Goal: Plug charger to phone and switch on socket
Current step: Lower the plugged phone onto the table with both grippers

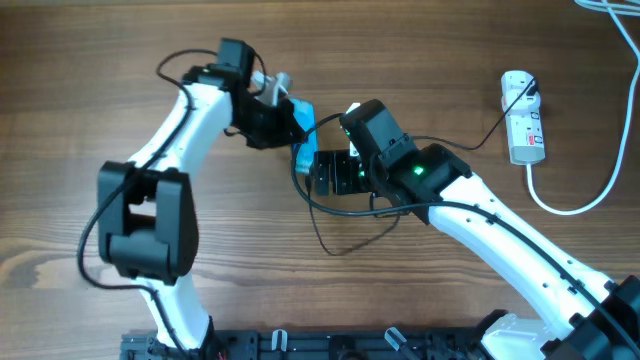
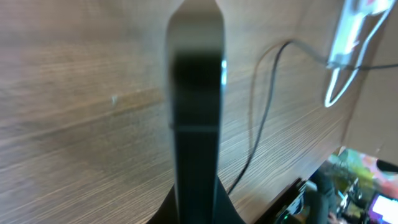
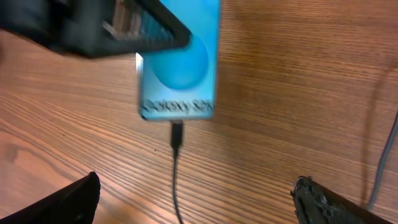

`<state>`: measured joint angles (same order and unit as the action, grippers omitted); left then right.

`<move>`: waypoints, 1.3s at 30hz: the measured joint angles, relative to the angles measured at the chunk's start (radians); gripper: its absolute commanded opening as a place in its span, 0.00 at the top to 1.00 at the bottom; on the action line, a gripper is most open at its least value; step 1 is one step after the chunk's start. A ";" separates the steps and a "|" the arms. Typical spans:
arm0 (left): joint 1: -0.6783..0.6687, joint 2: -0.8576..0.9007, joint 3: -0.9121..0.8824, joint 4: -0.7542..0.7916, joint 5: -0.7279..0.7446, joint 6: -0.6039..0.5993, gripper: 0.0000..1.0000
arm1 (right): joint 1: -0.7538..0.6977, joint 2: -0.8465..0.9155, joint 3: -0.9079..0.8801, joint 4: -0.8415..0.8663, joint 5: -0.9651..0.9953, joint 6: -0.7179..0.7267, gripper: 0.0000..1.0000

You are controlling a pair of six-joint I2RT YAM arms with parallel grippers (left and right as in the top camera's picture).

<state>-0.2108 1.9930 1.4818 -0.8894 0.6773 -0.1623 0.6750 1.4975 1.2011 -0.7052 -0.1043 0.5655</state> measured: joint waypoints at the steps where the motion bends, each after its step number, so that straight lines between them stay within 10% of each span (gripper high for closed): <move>1: -0.017 0.020 -0.009 0.003 -0.001 0.000 0.94 | 0.000 0.000 0.000 -0.005 0.000 0.006 0.00; 39: -0.087 0.130 -0.021 0.077 -0.064 -0.008 0.77 | 0.000 0.000 -0.001 -0.058 0.000 0.059 0.01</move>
<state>-0.2977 2.1227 1.4612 -0.8124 0.6136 -0.1703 0.6750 1.4975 1.2003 -0.7628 -0.1043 0.6243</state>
